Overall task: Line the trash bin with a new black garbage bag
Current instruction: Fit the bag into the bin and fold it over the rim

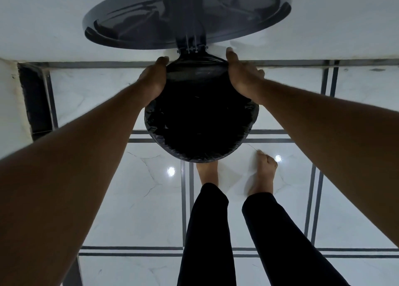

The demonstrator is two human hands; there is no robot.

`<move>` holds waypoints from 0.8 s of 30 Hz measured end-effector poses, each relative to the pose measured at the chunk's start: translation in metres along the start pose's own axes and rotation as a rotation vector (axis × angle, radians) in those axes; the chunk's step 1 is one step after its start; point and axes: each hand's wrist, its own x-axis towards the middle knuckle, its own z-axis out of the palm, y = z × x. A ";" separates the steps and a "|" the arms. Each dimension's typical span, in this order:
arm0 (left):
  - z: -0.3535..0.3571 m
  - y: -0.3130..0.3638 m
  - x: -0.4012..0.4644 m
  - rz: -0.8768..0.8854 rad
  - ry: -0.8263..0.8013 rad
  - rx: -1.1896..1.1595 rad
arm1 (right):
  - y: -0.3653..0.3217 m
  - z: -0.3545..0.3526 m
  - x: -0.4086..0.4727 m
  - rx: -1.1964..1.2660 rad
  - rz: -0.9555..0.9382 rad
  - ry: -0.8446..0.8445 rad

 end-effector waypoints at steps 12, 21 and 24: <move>0.004 -0.052 -0.084 -0.100 0.326 -0.122 | 0.042 0.022 -0.040 0.312 0.065 0.212; -0.004 -0.053 -0.081 -0.217 0.219 -0.355 | 0.045 0.016 -0.041 0.475 0.143 0.350; 0.001 -0.058 -0.094 -0.298 0.277 -0.427 | 0.044 0.018 -0.055 0.523 0.357 0.391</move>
